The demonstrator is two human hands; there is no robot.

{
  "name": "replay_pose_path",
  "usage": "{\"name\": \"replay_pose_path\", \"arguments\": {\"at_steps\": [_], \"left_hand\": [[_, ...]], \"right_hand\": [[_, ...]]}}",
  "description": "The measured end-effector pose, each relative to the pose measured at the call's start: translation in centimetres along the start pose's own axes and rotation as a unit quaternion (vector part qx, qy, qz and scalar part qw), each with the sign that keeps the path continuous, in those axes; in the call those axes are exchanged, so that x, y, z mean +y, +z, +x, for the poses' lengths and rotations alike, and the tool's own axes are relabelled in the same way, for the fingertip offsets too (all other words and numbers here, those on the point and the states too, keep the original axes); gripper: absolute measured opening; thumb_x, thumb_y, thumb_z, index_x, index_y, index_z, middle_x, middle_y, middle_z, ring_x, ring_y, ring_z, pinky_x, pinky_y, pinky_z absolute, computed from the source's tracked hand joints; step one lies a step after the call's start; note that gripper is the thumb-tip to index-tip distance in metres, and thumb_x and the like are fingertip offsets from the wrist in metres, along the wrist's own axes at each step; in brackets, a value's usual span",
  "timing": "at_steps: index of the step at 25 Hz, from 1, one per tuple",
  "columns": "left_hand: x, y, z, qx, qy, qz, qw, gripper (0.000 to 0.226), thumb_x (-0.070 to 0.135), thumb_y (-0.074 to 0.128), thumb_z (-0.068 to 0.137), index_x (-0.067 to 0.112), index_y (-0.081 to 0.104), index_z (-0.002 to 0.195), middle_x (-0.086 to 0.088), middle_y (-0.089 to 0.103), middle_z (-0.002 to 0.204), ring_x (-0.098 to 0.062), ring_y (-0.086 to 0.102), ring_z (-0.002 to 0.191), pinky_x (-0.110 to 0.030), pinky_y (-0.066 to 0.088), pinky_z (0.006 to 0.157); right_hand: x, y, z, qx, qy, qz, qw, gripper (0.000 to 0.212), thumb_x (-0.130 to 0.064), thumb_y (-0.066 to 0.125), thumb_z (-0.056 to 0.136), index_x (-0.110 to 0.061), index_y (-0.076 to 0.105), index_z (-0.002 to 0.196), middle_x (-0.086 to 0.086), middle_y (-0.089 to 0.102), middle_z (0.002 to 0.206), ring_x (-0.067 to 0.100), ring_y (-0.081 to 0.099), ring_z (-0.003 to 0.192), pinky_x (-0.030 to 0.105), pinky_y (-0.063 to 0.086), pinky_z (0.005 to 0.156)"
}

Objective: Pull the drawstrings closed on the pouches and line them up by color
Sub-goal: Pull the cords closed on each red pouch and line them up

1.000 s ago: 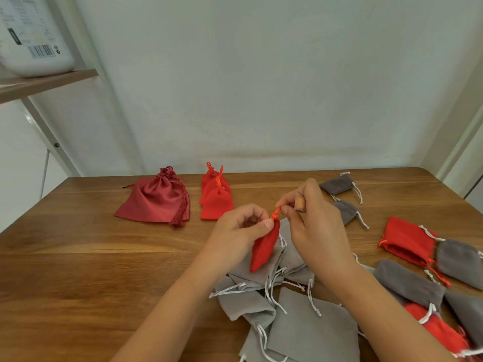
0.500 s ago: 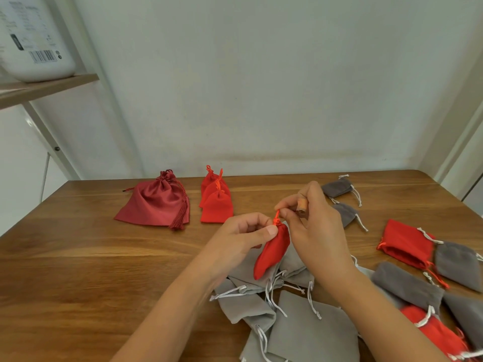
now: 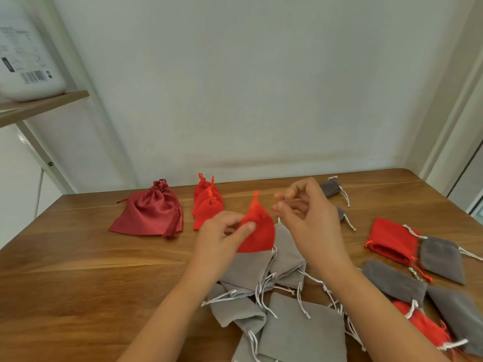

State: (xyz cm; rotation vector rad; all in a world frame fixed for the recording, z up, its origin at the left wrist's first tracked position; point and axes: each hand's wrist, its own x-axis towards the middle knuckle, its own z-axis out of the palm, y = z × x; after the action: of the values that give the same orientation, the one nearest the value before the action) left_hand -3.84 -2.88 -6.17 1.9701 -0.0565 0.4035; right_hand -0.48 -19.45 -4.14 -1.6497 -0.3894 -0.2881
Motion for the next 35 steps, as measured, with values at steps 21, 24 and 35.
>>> {"name": "replay_pose_path", "arguments": {"at_steps": [21, 24, 35], "left_hand": [[-7.3, -4.3, 2.4, 0.137, -0.084, 0.182, 0.97, 0.028, 0.016, 0.073, 0.081, 0.015, 0.066, 0.108, 0.005, 0.062, 0.093, -0.012, 0.056, 0.087, -0.023, 0.042, 0.077], [-6.7, -4.5, 2.5, 0.174, -0.049, 0.271, 0.945, 0.03, 0.02, 0.073, 0.08, 0.015, 0.063, 0.108, -0.002, 0.062, 0.103, -0.021, 0.057, 0.097, -0.039, 0.048, 0.086], [-1.6, 2.9, -0.9, -0.256, 0.048, 0.305, 0.916, 0.05, 0.056, 0.037, 0.095, 0.037, 0.039, 0.141, 0.009, 0.028, 0.154, -0.013, 0.016, 0.144, -0.044, 0.007, 0.118]], "right_hand": [[3.5, -2.7, 2.2, -0.047, 0.092, -0.314, 0.944, 0.008, -0.011, 0.059, 0.089, -0.018, 0.061, 0.092, 0.0, 0.065, 0.097, 0.012, 0.058, 0.085, 0.025, 0.047, 0.073], [2.2, -5.5, 3.3, -0.03, 0.091, -0.414, 0.905, 0.022, -0.009, 0.058, 0.087, -0.015, 0.062, 0.108, 0.003, 0.06, 0.112, 0.021, 0.058, 0.101, 0.031, 0.045, 0.08], [2.9, -14.7, 0.2, -0.203, 0.159, -0.65, 0.715, 0.029, -0.037, 0.056, 0.092, -0.02, 0.066, 0.114, 0.0, 0.067, 0.108, 0.014, 0.061, 0.097, 0.024, 0.047, 0.081]]}}
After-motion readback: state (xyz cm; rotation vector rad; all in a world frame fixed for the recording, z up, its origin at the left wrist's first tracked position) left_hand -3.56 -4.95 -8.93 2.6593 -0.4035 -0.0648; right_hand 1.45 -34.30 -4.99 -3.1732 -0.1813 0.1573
